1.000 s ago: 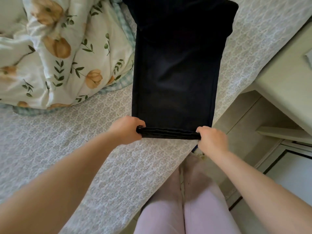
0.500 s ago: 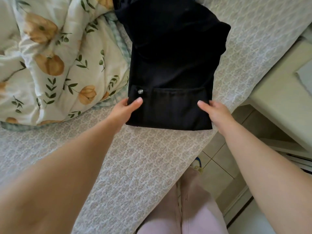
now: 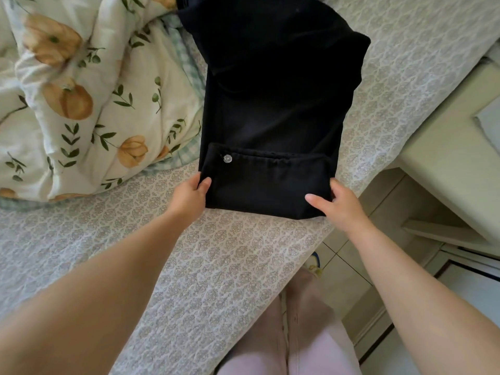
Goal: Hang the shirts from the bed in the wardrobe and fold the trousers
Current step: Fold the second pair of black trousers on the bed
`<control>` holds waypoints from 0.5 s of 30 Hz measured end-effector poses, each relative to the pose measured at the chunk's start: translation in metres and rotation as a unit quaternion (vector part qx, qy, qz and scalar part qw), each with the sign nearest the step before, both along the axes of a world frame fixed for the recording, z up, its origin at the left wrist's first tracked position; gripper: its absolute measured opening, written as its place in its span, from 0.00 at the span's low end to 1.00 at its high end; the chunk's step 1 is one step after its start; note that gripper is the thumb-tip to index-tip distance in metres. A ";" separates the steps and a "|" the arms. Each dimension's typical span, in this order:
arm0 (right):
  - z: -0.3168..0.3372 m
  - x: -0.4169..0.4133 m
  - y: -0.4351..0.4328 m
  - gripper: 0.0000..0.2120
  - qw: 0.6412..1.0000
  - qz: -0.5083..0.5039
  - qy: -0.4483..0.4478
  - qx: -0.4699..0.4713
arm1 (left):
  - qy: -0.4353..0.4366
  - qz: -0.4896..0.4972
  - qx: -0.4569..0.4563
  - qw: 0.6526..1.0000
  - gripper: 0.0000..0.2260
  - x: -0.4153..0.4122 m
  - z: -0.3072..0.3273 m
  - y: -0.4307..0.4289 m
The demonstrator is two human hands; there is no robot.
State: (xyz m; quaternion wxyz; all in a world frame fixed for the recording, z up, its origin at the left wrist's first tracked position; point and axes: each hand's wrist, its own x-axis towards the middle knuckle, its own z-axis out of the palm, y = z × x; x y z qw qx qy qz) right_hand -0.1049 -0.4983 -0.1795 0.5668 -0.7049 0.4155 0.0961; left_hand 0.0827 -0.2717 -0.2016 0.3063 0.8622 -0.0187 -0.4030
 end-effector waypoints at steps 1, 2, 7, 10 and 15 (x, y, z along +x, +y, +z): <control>0.002 0.004 0.001 0.12 0.998 0.040 -0.004 -0.044 | -0.002 0.014 -0.011 1.000 0.16 -0.001 -0.001 -0.001; 0.004 0.008 0.003 0.13 0.992 0.080 -0.007 -0.099 | -0.007 0.031 -0.023 0.999 0.15 -0.002 -0.001 -0.003; 0.016 0.020 0.019 0.10 0.967 0.134 -0.094 -0.196 | 0.001 0.066 -0.061 0.996 0.14 -0.005 -0.001 -0.001; 0.028 0.027 0.016 0.09 0.930 0.163 -0.178 -0.277 | 0.008 0.065 -0.081 0.995 0.15 0.002 0.002 0.004; 0.034 0.029 -0.006 0.13 0.851 0.222 -0.258 -0.399 | -0.057 0.075 -0.080 0.992 0.09 0.009 0.005 0.006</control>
